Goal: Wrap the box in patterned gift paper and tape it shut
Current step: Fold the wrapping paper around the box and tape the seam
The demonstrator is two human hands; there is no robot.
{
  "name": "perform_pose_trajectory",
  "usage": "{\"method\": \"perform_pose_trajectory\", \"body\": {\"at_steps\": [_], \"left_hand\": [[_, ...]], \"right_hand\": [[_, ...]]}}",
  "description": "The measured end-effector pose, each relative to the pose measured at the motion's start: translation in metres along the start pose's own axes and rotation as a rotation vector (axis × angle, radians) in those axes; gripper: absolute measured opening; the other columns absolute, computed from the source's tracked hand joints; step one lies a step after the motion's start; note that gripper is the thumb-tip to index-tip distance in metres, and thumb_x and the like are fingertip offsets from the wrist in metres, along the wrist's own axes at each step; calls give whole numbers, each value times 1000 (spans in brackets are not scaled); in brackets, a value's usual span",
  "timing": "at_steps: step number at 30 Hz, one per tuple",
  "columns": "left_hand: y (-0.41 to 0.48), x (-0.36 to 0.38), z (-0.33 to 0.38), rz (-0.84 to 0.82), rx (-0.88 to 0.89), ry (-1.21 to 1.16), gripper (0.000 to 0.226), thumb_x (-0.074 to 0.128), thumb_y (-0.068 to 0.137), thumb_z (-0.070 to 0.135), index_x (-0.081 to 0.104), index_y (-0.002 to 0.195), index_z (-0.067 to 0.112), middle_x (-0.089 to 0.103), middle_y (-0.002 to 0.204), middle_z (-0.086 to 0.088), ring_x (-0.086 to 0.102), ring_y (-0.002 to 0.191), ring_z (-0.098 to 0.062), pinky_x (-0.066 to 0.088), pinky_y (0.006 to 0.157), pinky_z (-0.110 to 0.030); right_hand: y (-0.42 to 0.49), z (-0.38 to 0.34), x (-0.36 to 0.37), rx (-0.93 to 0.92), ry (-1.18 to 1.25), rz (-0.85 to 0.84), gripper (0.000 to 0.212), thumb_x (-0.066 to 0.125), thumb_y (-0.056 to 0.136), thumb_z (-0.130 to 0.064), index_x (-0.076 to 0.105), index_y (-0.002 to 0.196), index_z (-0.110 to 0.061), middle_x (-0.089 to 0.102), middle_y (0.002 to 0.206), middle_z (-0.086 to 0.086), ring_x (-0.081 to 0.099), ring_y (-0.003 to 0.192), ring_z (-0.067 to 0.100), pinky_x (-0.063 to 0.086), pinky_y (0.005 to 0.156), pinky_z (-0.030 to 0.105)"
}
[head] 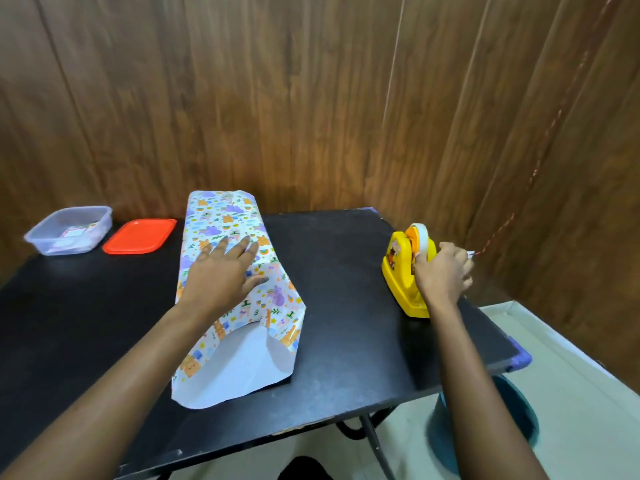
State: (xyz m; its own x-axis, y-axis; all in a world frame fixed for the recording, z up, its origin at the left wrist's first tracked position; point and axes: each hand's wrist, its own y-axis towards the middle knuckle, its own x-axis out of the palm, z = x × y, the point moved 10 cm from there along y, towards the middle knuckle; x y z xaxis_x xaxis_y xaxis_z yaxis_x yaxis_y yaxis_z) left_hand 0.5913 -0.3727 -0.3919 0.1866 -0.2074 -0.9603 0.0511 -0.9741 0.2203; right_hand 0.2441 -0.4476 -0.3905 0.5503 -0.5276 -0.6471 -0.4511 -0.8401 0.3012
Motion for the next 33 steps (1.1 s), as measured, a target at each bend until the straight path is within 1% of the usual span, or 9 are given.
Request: {"method": "perform_pose_trajectory", "body": {"at_steps": [4,9,14,16,19,25,28,30,33], "left_hand": [[6,1,7,-19,-22,4,71,28,93,59,10,151,23,9,158,2,10,145,-25,14,116,-42],[9,-1,12,-15,-27,-25,70,30,94,57,10,151,22,10,158,1,9,145,-27,13,116,-44],[9,-1,12,-14,-31,-14,70,28,93,58,8,151,23,8,158,2,9,145,-25,13,116,-43],[10,-2,12,-14,-30,-22,70,28,93,58,8,151,23,8,158,2,9,145,-25,13,116,-43],[10,-1,11,-15,-34,-1,71,27,93,59,7,151,23,8,158,2,9,145,-25,14,116,-42],[10,-1,12,-14,-36,-1,71,28,93,59,8,151,24,9,158,1,10,145,-25,15,116,-42],[8,0,11,-19,-37,0,71,28,93,60,8,151,24,9,158,2,10,145,-25,15,116,-42],[8,0,12,-18,-34,-11,71,28,93,59,9,151,23,9,158,2,9,145,-25,15,116,-43],[10,-3,13,-16,-28,-33,70,30,93,58,10,151,22,10,158,1,10,145,-26,14,116,-43]], "right_hand": [[10,27,18,169,-34,-181,54,42,96,-44,52,126,0,45,137,18,32,131,34,24,108,50],[17,31,18,288,118,-201,41,51,94,-33,58,117,1,56,126,17,43,124,36,27,105,48],[23,43,27,404,199,-273,38,69,80,-25,63,110,-3,60,120,15,49,117,35,38,103,51],[23,42,27,403,195,-282,39,70,81,-28,62,111,-3,58,122,14,47,119,34,38,102,49],[24,38,20,371,121,-267,36,61,90,-28,59,116,-4,47,131,14,33,128,31,32,100,39],[24,29,13,259,33,-248,38,54,94,-32,57,120,-4,47,132,16,29,129,31,30,100,42],[18,32,19,258,128,-309,63,62,86,-46,50,127,0,46,136,17,37,128,34,37,99,45],[8,36,29,297,308,-367,74,72,79,-42,45,130,4,50,132,18,47,121,35,43,91,41],[-1,38,23,255,226,-241,63,76,77,-29,46,123,4,55,124,21,53,113,37,43,80,38]]}}
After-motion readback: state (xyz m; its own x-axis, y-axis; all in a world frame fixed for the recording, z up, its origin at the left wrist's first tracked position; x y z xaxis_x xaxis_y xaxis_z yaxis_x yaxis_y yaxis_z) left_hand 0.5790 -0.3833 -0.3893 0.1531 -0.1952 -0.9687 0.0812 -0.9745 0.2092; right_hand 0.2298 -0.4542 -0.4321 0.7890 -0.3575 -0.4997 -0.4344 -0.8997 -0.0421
